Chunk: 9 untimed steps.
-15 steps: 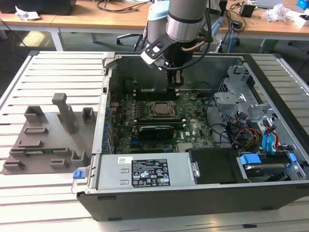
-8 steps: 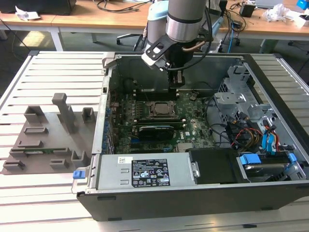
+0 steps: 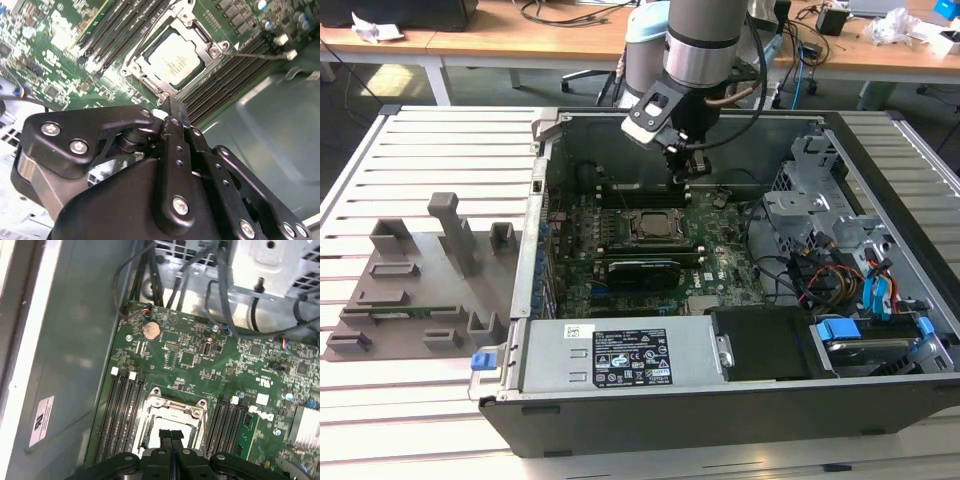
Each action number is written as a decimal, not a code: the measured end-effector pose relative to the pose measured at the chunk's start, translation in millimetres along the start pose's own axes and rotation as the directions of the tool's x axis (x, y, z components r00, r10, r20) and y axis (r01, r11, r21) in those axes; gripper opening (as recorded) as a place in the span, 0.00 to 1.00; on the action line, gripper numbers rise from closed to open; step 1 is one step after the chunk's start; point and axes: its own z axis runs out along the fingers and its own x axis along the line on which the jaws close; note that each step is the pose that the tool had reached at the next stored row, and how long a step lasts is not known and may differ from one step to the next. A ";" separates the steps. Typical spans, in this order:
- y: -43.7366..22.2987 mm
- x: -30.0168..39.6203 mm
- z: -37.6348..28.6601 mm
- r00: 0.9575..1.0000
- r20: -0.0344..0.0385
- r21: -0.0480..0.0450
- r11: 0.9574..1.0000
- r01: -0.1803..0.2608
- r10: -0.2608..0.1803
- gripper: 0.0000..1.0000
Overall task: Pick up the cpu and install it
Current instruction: 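Install the first cpu locking lever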
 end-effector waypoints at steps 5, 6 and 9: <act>0.0 0.0 0.0 0.991 0.000 0.004 0.991 0.133 -0.133 0.11; 0.0 0.0 0.0 0.987 -0.001 0.005 0.987 0.160 -0.160 0.11; 0.0 0.0 0.0 0.972 -0.001 0.007 0.972 0.234 -0.234 0.11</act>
